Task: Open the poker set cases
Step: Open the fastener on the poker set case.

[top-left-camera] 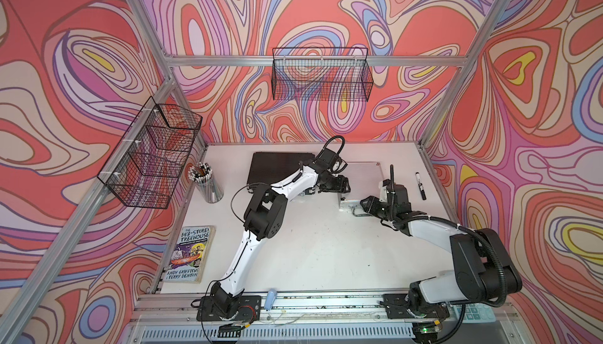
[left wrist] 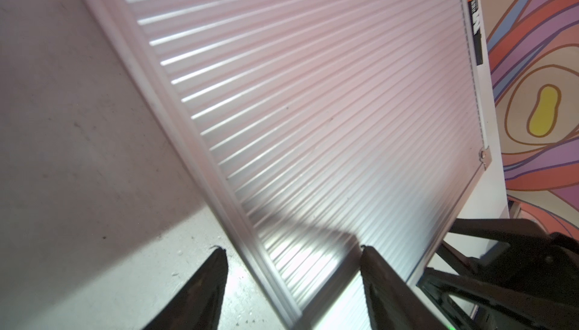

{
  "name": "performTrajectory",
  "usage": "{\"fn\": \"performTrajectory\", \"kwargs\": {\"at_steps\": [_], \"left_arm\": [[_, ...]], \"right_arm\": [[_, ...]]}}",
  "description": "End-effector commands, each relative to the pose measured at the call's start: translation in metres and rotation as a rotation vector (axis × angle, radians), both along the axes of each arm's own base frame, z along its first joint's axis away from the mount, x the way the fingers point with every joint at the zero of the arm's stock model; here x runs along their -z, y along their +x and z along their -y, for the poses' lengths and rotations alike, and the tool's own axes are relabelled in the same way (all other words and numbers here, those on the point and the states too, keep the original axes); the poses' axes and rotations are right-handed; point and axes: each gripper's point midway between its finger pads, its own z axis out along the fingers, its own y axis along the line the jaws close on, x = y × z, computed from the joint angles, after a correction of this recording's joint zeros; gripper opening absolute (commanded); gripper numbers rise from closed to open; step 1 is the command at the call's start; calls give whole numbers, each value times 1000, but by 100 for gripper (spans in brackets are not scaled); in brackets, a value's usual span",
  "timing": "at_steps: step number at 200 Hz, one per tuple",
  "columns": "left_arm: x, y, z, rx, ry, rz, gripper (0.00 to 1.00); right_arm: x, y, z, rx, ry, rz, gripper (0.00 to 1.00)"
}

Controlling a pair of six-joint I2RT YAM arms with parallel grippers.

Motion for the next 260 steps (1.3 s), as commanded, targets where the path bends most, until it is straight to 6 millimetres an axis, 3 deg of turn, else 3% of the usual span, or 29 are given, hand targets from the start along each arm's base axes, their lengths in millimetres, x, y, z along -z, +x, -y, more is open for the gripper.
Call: {"fn": "performTrajectory", "kwargs": {"at_steps": [1,36,70,160,204,260], "left_arm": [[-5,-4,1,14,2,3,69],[-4,-4,0,12,5,0,68],[-3,-6,-1,11,8,-2,68],[-1,-7,0,13,6,-7,68],[1,-8,-1,14,10,-8,67],[3,-8,0,16,7,-13,67]], "right_arm": [[-1,-1,0,-3,-20,13,51],[2,-2,-7,-16,-11,16,51],[7,-4,-12,-24,-11,11,44],[16,-5,-11,-19,-51,5,41],[5,-1,-23,-69,-3,52,34],[-10,-6,-41,-167,62,105,34]]}}
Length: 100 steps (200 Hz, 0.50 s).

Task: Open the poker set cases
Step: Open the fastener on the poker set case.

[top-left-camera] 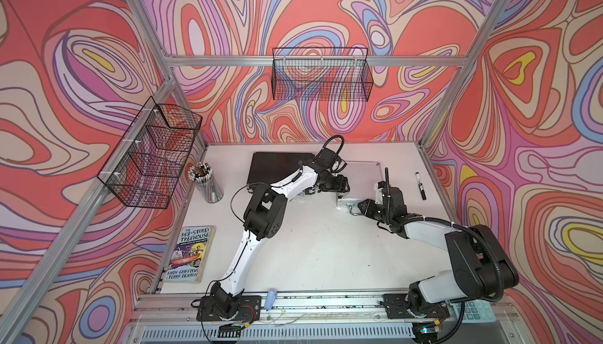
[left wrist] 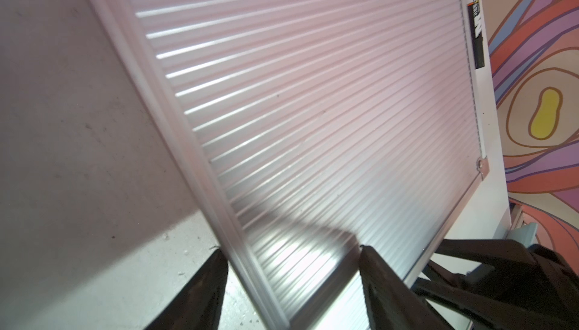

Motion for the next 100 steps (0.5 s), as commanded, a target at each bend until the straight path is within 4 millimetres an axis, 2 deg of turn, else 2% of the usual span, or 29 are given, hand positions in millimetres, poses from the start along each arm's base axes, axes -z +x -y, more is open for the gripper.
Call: {"fn": "performTrajectory", "kwargs": {"at_steps": [1,37,53,68,100], "left_arm": [[2,-9,1,19,5,-16,67],[4,-10,0,19,8,-17,67],[4,-10,0,19,9,-18,67],[3,-11,0,20,9,-18,67],[2,-11,0,20,9,-16,67]], "right_arm": [[-18,-1,-23,-108,67,75,34],[-23,-7,-35,-168,128,85,34],[-20,-7,-32,-157,109,78,34],[-14,-7,-20,-116,47,51,36],[1,-10,15,10,-138,-29,50]]}}
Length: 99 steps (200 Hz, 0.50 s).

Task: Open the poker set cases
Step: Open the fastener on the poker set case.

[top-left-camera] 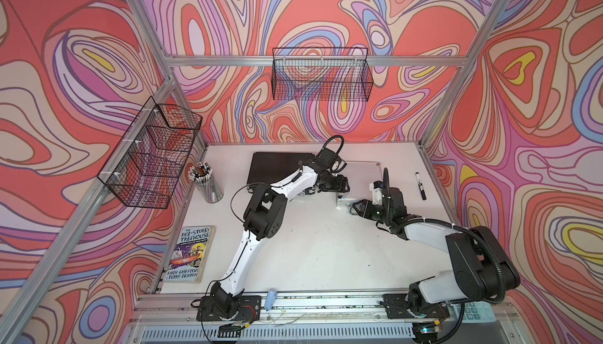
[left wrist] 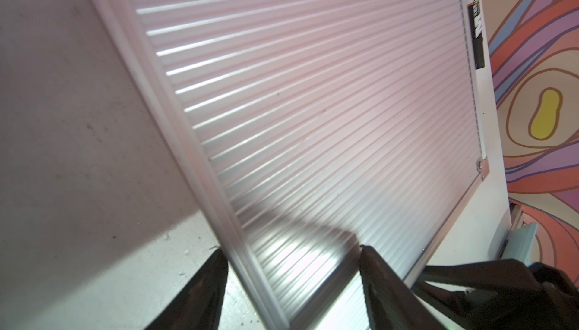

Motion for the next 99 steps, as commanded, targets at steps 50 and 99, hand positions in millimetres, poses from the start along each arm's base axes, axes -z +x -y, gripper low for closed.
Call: {"fn": "performTrajectory", "kwargs": {"at_steps": [50,99], "left_arm": [[0,-9,1,21,4,-13,67],[-1,-10,-2,25,21,-6,67]], "right_arm": [[0,3,39,136,-277,-35,51],[2,17,22,128,-354,-39,50]]}}
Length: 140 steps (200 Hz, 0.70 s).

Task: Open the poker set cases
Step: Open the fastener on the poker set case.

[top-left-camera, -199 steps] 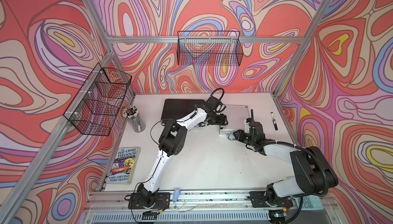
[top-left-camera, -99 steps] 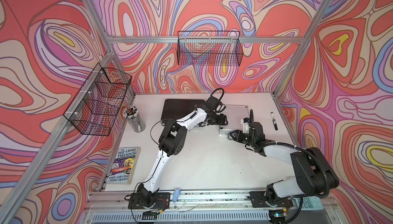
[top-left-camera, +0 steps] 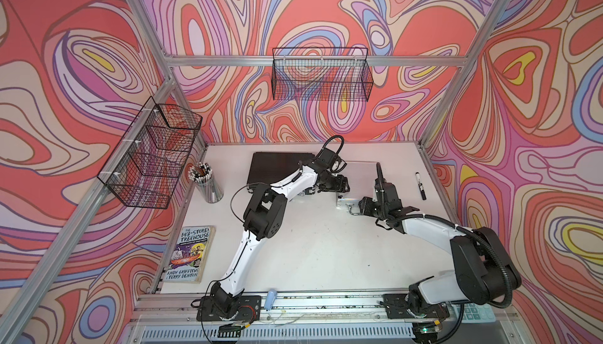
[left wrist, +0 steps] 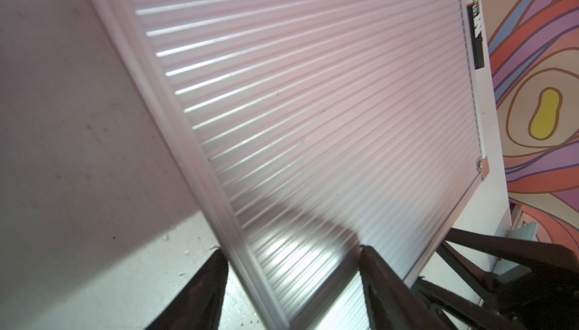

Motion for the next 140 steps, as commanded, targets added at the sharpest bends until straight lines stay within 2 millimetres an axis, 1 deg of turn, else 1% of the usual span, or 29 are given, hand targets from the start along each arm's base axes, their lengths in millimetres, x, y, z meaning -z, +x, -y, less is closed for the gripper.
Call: {"fn": "performTrajectory", "kwargs": {"at_steps": [1,34,76,110,140], "left_arm": [[0,-11,-2,25,21,-9,67],[-1,-11,-4,28,25,-9,67],[1,-10,-4,26,19,-11,67],[2,-11,-4,26,21,-15,67],[4,-11,-6,22,22,-17,67]], "right_arm": [[6,4,2,25,-81,-17,50],[14,9,1,63,-103,-33,48],[16,11,10,131,-125,-26,43],[15,13,15,170,-134,-17,32],[12,8,19,188,-143,-10,23]]}}
